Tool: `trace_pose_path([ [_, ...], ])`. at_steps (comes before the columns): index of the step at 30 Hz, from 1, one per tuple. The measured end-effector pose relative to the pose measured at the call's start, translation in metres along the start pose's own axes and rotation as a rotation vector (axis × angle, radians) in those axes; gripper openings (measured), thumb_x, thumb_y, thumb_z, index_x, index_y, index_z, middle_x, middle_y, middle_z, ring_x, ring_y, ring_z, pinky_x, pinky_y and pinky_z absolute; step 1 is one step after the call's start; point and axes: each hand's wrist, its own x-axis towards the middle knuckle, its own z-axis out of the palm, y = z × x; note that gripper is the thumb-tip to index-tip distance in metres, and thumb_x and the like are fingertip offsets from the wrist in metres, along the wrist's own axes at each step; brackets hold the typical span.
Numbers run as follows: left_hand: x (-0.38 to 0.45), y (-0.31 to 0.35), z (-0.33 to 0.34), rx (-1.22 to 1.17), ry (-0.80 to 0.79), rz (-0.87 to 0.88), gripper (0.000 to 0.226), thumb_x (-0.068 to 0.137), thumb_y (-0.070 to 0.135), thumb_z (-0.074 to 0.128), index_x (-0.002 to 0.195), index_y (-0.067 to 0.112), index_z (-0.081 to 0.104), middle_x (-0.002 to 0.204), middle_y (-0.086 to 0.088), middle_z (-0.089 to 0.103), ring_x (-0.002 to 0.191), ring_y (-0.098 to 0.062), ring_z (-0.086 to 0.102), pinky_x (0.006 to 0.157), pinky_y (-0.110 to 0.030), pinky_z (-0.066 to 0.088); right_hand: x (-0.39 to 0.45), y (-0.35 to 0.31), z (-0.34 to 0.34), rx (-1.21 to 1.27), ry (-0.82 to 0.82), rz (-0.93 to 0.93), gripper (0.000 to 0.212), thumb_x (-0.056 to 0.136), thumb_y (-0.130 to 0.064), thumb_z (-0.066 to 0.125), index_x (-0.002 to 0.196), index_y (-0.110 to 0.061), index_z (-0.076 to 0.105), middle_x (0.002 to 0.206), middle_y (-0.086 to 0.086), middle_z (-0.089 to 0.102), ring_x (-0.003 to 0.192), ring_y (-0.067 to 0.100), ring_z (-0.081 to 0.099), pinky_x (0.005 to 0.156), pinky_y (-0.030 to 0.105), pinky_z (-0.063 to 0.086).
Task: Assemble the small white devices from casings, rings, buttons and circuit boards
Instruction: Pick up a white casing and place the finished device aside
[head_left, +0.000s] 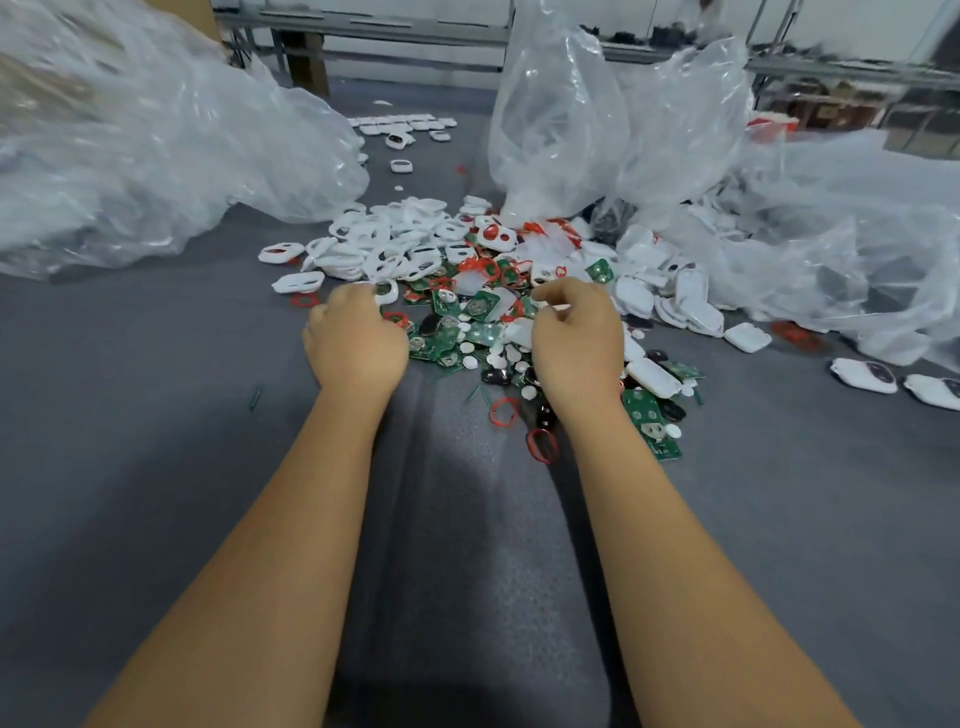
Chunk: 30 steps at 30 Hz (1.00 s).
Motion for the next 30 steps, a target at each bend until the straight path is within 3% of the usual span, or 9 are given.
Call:
trace_pose_path([
  [6,0.000,0.007,0.007,0.005,0.032,-0.023,0.046,0.083,0.014,0.054,0.127,0.028,0.060,0.128,-0.016,0.050,0.121,-0.038,0.040,0.098,-0.042,0.038,0.003,0.008,-0.014,-0.058,-0.099,-0.035,0.025,0.085,-0.007,0.046,0.091,-0.023,0.065,0.097,0.001,0.064,0.074,0.017,0.056,0.066,0.029,0.044],
  [8,0.001,0.007,0.008,0.026,0.030,-0.037,0.046,0.083,0.020,0.055,0.129,0.029,0.059,0.128,-0.016,0.050,0.120,-0.038,0.040,0.099,-0.040,0.037,0.002,0.006,-0.012,-0.086,-0.157,-0.079,0.027,0.082,-0.004,0.046,0.088,-0.022,0.065,0.092,-0.003,0.063,0.067,0.017,0.055,0.063,0.031,0.045],
  [11,0.001,0.004,0.009,0.016,0.024,-0.065,0.048,0.083,0.026,0.055,0.131,0.027,0.058,0.129,-0.017,0.049,0.121,-0.038,0.038,0.101,-0.038,0.035,-0.003,0.003,-0.003,-0.136,-0.244,-0.171,0.030,0.083,0.001,0.046,0.096,-0.013,0.069,0.099,0.003,0.064,0.079,0.020,0.059,0.073,0.033,0.049],
  [15,0.000,0.002,0.011,0.022,0.049,-0.071,0.047,0.081,0.030,0.059,0.128,0.025,0.060,0.129,-0.018,0.049,0.119,-0.039,0.038,0.100,-0.039,0.035,-0.008,0.001,0.015,-0.323,-0.383,-0.309,0.035,0.085,-0.001,0.050,0.117,-0.004,0.064,0.110,0.014,0.057,0.104,0.027,0.051,0.085,0.029,0.038],
  [17,-0.002,0.002,0.012,0.007,0.070,-0.070,0.043,0.081,0.029,0.061,0.123,0.024,0.062,0.128,-0.017,0.048,0.118,-0.038,0.039,0.098,-0.039,0.037,-0.005,0.002,0.020,-0.458,-0.414,-0.341,0.026,0.086,-0.007,0.052,0.107,0.000,0.066,0.108,0.017,0.055,0.106,0.033,0.047,0.089,0.035,0.036],
  [22,-0.004,0.000,0.012,-0.057,0.098,-0.051,0.033,0.081,0.022,0.060,0.114,0.022,0.065,0.127,-0.011,0.048,0.118,-0.035,0.040,0.097,-0.037,0.037,-0.002,0.006,0.013,-0.361,-0.319,-0.296,0.020,0.091,-0.007,0.051,0.096,-0.004,0.070,0.101,0.011,0.063,0.096,0.028,0.054,0.083,0.038,0.046],
  [26,-0.003,-0.001,0.011,-0.064,0.128,-0.020,0.035,0.084,0.025,0.058,0.118,0.021,0.065,0.118,-0.011,0.062,0.116,-0.038,0.044,0.091,-0.040,0.040,-0.004,0.008,0.000,-0.149,-0.161,-0.216,0.019,0.095,-0.011,0.050,0.098,-0.009,0.069,0.095,0.005,0.067,0.082,0.014,0.053,0.070,0.026,0.038],
  [30,0.000,0.000,0.011,-0.143,0.292,0.026,0.038,0.092,0.037,0.052,0.124,0.018,0.061,0.121,-0.006,0.063,0.116,-0.031,0.051,0.096,-0.028,0.030,0.002,0.014,-0.013,-0.190,0.011,-0.104,0.024,0.096,-0.013,0.048,0.113,-0.013,0.066,0.108,0.004,0.065,0.098,0.020,0.058,0.074,0.026,0.037],
])
